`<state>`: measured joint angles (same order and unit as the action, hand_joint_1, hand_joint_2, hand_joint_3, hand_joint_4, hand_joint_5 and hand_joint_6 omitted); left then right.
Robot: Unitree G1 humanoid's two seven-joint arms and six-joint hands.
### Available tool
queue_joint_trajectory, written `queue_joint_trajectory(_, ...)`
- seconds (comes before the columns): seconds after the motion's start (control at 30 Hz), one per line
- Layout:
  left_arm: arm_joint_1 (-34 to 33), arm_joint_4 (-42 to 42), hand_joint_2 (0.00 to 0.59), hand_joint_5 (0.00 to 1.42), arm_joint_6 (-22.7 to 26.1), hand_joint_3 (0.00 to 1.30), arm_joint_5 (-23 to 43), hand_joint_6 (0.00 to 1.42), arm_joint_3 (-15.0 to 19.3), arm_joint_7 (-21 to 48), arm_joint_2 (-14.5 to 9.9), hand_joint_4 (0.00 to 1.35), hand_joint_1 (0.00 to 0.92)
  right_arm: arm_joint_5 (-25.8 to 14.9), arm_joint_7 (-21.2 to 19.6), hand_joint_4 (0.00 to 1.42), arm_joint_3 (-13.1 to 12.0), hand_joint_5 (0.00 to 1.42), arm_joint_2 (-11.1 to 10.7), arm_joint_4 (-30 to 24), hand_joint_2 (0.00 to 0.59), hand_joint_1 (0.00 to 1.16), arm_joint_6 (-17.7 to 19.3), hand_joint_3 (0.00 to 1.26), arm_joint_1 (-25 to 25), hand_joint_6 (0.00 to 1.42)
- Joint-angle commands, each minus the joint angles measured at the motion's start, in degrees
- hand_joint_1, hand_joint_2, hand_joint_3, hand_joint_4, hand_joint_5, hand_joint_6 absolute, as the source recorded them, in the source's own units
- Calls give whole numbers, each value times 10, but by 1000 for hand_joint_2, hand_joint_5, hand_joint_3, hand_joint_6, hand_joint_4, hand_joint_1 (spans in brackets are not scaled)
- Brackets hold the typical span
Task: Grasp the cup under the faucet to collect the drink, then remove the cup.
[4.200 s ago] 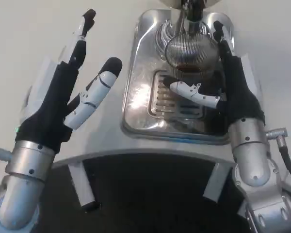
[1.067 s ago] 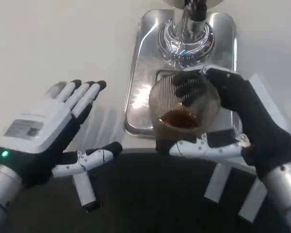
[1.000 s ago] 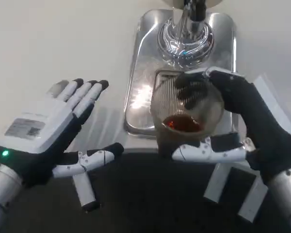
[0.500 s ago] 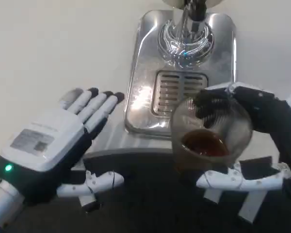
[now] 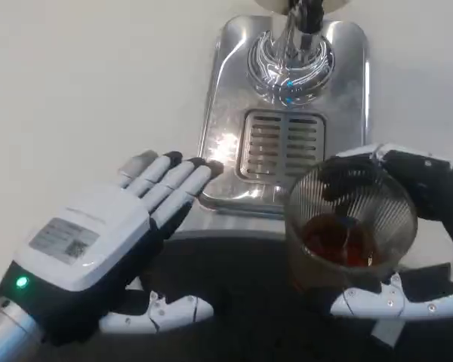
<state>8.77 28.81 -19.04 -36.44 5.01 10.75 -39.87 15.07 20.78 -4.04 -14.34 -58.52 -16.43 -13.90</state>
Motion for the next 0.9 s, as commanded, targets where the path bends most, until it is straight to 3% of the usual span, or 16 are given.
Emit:
queue_joint_trajectory(0.03, 1, -5, 170, 0, -24, 0, 19, 0, 0, 11, -1, 0, 0, -21, 8, 642, -9, 716, -4, -15, 526, 1162, 32, 643, -14, 914)
queue_joint_trajectory(0.17, -14, -18, 172, 0, -43, 0, 33, 0, 0, 21, -11, 0, 0, -27, 14, 643, -10, 716, -10, -15, 527, 1162, 26, 644, -8, 909)
queue_joint_trajectory(0.43, -18, -28, 172, 0, -51, 0, 37, 0, -2, 29, -3, 0, 0, -34, 9, 648, -19, 716, -17, -15, 527, 1162, 22, 644, -14, 905)
queue_joint_trajectory(0.9, -19, -32, 172, 0, -42, 0, 39, 0, -3, 36, 9, 0, 0, -29, 4, 652, -17, 724, -8, -15, 525, 1162, 40, 650, -35, 904)
